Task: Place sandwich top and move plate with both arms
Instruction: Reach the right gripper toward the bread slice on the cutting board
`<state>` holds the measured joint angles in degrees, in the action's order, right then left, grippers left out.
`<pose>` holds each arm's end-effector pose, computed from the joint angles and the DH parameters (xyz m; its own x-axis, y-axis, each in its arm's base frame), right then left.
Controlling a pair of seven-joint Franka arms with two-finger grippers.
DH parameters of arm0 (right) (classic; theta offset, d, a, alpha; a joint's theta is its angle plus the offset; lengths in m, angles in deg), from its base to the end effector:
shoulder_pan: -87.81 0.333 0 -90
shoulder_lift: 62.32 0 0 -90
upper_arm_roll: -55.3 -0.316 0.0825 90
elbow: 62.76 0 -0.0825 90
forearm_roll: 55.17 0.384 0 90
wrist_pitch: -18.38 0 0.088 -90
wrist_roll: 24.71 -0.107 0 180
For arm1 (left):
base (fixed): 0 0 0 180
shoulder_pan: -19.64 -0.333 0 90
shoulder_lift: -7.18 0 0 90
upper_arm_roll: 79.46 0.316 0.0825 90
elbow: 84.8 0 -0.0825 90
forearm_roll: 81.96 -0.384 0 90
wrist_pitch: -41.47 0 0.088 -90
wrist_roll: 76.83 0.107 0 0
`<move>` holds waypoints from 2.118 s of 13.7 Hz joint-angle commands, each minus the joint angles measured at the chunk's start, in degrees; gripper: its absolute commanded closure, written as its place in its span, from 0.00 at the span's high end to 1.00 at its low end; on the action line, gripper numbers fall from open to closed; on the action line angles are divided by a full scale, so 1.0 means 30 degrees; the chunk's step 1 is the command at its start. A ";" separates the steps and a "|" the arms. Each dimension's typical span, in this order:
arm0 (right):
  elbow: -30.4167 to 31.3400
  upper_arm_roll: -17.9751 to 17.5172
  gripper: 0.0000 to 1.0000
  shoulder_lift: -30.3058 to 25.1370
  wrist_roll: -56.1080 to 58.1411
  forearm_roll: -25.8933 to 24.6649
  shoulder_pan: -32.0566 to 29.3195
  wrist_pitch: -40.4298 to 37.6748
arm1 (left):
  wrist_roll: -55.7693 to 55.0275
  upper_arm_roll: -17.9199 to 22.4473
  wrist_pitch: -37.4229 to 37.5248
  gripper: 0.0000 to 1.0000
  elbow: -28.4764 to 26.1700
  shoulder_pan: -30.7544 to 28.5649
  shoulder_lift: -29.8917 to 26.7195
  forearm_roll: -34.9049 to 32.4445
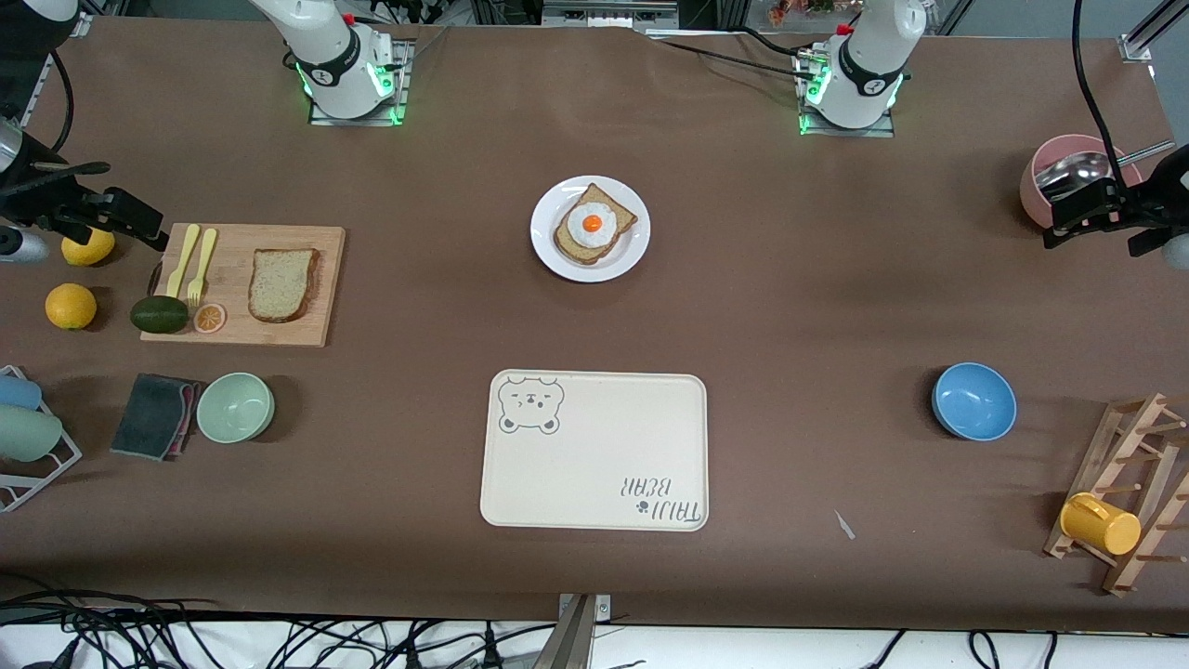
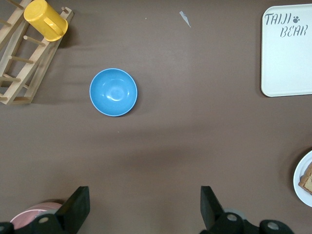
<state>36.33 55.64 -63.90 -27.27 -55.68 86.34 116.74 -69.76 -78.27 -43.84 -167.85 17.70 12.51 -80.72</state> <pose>0.5545 -0.0184 0.5771 0.9971 -0.0749 0.0152 -0.0750 -0.9971 0.0080 0.5745 0.0283 0.6218 0.9962 -0.0705 -0.0507 -0.0693 -0.9973 0.0261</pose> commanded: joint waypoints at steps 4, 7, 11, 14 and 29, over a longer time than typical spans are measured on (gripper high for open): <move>0.0427 -0.0113 1.00 -0.0383 -0.0231 -0.0096 -0.0068 0.0171 | -0.0041 -0.0103 -0.0364 1.00 -0.0382 -0.0085 -0.0283 0.0583; 0.0426 -0.0143 1.00 -0.0354 -0.0231 -0.0095 -0.0068 0.0200 | -0.0129 -0.0132 -0.0423 1.00 -0.0381 -0.0056 -0.0312 0.0612; 0.0397 -0.0143 1.00 -0.0295 -0.0231 -0.0124 -0.0068 0.0141 | -0.0158 -0.0278 -0.0744 1.00 -0.0468 -0.0026 -0.0224 0.0583; 0.0397 -0.0142 1.00 -0.0295 -0.0231 -0.0212 -0.0068 0.0083 | -0.0332 -0.0365 -0.0629 1.00 -0.0528 -0.0027 -0.0224 0.0525; -0.0599 -0.0260 1.00 0.3218 -0.0524 -0.0386 0.0311 0.0374 | -0.1037 -0.0689 -0.0159 1.00 -0.1109 -0.0260 -0.0224 0.0143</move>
<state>36.11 55.13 -56.65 -27.67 -55.68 86.53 117.45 -72.41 -80.16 -44.51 -169.01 17.60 12.71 -80.44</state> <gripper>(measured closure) 0.000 0.000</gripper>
